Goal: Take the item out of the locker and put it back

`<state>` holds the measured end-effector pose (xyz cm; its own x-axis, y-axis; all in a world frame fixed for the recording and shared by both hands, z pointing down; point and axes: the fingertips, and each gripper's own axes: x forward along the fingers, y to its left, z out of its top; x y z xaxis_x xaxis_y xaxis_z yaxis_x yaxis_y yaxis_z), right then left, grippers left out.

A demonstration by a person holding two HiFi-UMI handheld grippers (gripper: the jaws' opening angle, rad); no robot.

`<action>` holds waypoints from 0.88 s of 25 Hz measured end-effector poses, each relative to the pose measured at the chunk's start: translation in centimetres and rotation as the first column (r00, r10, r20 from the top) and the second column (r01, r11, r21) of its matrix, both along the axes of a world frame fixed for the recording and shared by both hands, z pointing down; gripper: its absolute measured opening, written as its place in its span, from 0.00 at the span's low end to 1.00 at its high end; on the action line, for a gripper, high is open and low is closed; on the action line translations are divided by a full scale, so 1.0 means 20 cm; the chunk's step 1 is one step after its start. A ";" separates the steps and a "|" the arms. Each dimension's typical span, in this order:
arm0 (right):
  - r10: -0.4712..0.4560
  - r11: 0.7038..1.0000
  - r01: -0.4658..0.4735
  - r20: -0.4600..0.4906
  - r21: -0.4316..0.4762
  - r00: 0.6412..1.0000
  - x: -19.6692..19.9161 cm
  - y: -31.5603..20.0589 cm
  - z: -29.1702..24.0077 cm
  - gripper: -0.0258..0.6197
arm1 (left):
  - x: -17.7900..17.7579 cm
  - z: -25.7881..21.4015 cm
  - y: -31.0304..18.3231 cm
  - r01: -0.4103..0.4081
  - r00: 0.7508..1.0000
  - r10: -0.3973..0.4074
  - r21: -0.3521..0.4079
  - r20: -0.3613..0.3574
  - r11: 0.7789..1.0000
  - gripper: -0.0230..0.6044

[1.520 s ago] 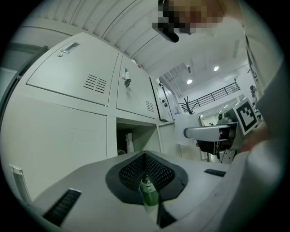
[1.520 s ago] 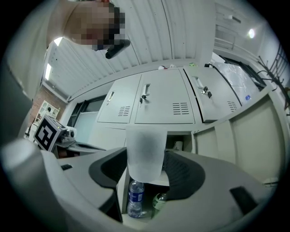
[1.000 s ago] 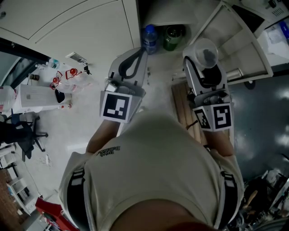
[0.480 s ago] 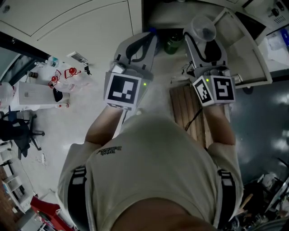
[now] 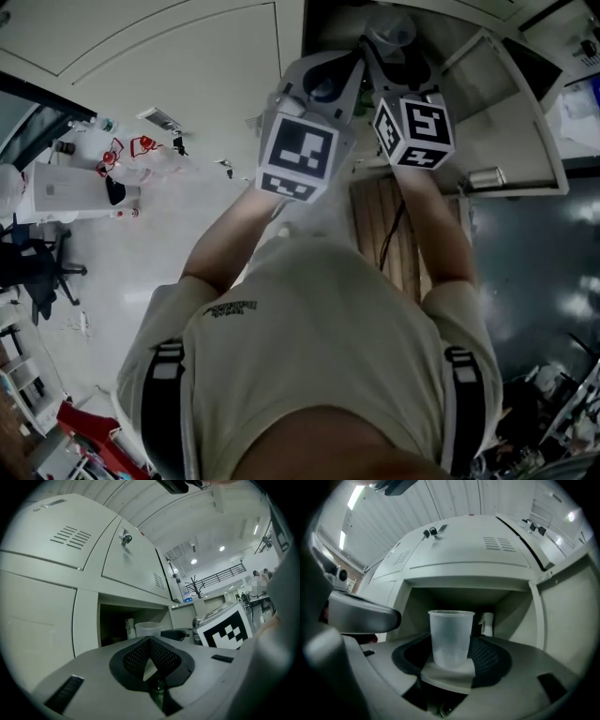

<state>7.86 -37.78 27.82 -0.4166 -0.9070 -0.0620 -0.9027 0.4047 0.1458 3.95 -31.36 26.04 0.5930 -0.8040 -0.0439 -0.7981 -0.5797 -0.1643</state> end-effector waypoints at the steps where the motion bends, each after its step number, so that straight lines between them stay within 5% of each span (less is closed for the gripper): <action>1: 0.002 1.000 -0.002 -0.004 -0.017 1.000 -0.01 -0.04 0.03 0.44 | 0.01 0.02 -0.02 0.005 1.000 -0.005 -0.013 0.002 1.000 0.06; 9: 0.029 0.988 -0.034 -0.036 -0.151 0.999 -0.01 -0.25 0.27 0.44 | -0.02 0.20 -0.16 0.050 0.999 -0.050 -0.112 0.001 0.993 0.06; 22: 0.042 0.975 -0.058 -0.079 -0.213 0.996 -0.02 -0.34 0.41 0.46 | 0.02 0.32 -0.20 0.051 0.998 -0.048 -0.145 0.028 0.988 0.06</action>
